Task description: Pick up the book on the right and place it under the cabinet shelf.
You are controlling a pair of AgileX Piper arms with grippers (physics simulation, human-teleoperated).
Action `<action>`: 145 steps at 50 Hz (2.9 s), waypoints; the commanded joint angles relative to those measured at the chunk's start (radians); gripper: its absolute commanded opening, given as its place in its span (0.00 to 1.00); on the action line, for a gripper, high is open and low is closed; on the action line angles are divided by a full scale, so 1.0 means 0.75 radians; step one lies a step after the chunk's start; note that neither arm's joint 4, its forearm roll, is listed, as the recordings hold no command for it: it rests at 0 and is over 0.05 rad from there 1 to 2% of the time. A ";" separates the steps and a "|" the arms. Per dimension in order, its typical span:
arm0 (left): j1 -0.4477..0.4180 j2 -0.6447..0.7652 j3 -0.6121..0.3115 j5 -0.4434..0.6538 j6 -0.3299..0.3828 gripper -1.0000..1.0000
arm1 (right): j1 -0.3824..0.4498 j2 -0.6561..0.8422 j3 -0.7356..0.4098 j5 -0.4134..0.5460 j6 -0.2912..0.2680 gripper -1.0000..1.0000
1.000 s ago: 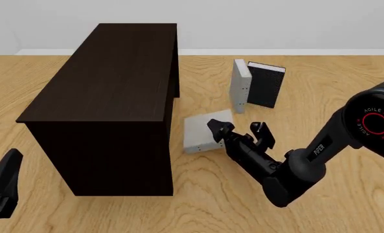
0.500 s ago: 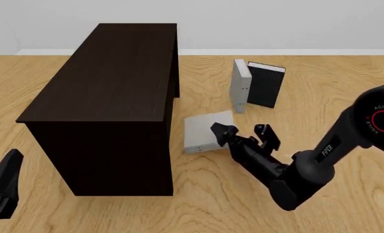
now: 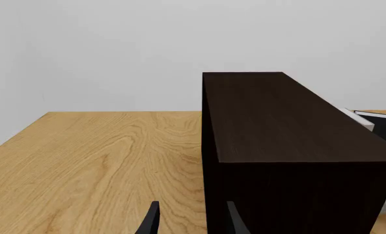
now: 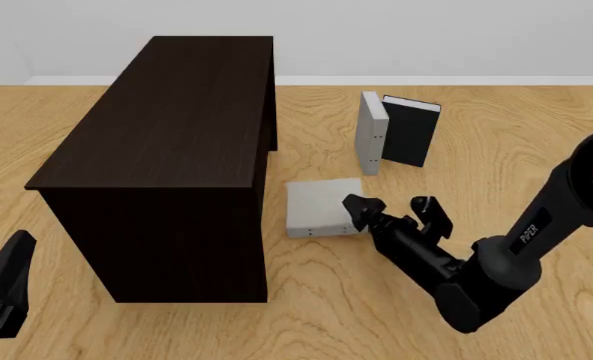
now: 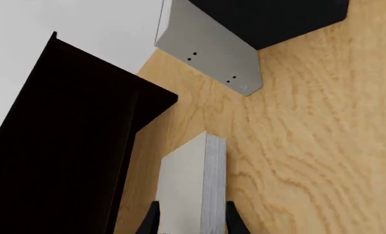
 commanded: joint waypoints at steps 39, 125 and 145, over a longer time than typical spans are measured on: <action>0.000 -0.002 -0.001 0.002 0.000 1.00 | -0.176 -0.764 -0.063 1.113 -0.645 1.00; 0.001 -0.005 -0.011 0.014 0.002 1.00 | -0.226 -0.408 -0.296 1.305 -0.875 1.00; 0.001 -0.006 -0.006 0.009 0.003 1.00 | -0.186 -0.256 -0.322 1.231 -0.828 1.00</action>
